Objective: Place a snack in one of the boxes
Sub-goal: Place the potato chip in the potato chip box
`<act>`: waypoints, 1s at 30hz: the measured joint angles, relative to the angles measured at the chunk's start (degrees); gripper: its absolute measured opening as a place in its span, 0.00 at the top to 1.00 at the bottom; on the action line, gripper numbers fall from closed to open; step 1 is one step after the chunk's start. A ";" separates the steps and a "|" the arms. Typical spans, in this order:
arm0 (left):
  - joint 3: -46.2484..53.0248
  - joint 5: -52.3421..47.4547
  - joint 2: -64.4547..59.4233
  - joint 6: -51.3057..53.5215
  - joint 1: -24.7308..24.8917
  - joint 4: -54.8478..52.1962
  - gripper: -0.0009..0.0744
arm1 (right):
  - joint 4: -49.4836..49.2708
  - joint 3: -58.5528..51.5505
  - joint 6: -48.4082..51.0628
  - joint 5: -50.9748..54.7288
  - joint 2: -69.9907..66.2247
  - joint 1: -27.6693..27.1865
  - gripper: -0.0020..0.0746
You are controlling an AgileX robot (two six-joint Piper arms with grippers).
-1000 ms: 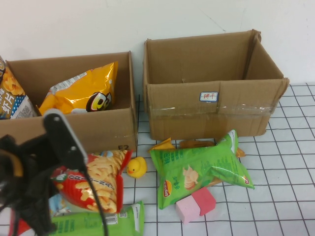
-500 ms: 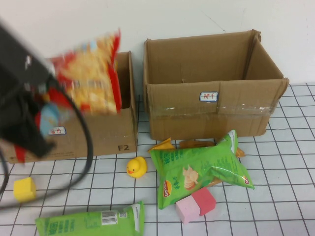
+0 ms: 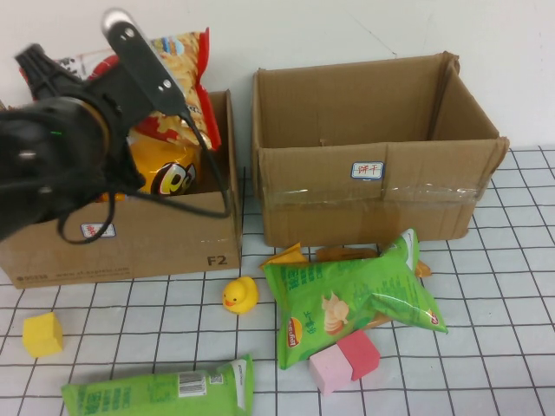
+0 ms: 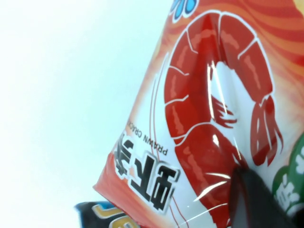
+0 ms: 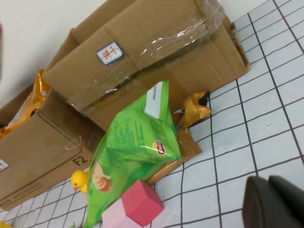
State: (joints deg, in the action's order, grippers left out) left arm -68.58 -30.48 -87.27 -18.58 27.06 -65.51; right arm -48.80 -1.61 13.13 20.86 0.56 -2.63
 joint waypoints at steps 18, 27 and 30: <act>-4.19 -7.21 -6.85 -13.87 -5.12 -2.74 0.18 | 0.00 0.00 0.00 0.00 0.00 0.00 0.97; -4.19 -9.60 7.83 -7.80 -4.31 23.86 0.88 | -0.10 0.00 0.04 0.00 0.00 0.00 0.97; -3.82 -9.17 12.80 -1.53 -4.31 34.17 0.96 | -0.10 0.00 0.13 0.13 0.00 0.00 0.97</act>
State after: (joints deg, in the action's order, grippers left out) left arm -72.40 -39.65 -74.47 -20.11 22.75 -31.34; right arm -48.89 -1.61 13.26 20.99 0.56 -2.63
